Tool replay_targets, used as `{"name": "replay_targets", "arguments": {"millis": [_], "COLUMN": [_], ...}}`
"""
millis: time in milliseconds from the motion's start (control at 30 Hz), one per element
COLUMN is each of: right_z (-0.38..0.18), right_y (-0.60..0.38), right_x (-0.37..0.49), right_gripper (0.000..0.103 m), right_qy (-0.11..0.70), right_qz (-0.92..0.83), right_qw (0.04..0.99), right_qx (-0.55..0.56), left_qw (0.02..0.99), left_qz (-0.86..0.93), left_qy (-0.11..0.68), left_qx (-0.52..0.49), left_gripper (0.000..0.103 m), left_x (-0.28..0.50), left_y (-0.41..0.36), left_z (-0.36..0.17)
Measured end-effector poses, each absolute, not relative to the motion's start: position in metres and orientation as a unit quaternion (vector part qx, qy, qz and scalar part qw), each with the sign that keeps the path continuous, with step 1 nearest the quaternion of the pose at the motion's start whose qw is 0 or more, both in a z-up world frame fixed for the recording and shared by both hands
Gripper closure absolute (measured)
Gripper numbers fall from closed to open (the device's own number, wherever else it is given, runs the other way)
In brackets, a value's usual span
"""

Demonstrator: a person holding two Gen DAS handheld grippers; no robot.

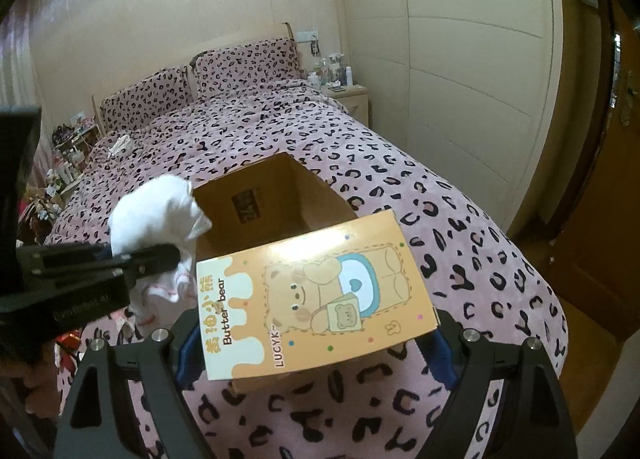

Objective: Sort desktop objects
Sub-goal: 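Carry the white cloth and Butterbear card with both tools toward the cardboard box, then release the white cloth into the box while the right tool drops the card in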

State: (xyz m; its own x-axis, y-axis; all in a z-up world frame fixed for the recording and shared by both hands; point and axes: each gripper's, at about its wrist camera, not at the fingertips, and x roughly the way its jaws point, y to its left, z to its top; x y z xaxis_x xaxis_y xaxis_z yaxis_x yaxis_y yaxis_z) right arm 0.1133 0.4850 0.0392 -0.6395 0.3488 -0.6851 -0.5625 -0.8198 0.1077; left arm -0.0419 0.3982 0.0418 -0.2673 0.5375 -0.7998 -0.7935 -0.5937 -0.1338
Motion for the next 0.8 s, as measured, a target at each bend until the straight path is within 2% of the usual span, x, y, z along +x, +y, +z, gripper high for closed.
{"name": "replay_targets", "arguments": {"millis": [333, 800], "right_z": [0.032, -0.007], "right_y": [0.505, 0.514], "right_x": [0.086, 0.046], "right_gripper": [0.015, 0.015], "right_qy": [0.149, 0.139], "right_qz": [0.891, 0.881], "right_qw": [0.252, 0.231], "right_qx": [-0.347, -0.388], "left_qw": [0.456, 0.444], "left_qz": [0.761, 0.739], "left_qy": [0.145, 0.151], "left_qx": [-0.437, -0.483], "left_gripper": [0.083, 0.083], "left_x": [-0.065, -0.096], "left_y": [0.454, 0.47], "left_z": [0.05, -0.005]}}
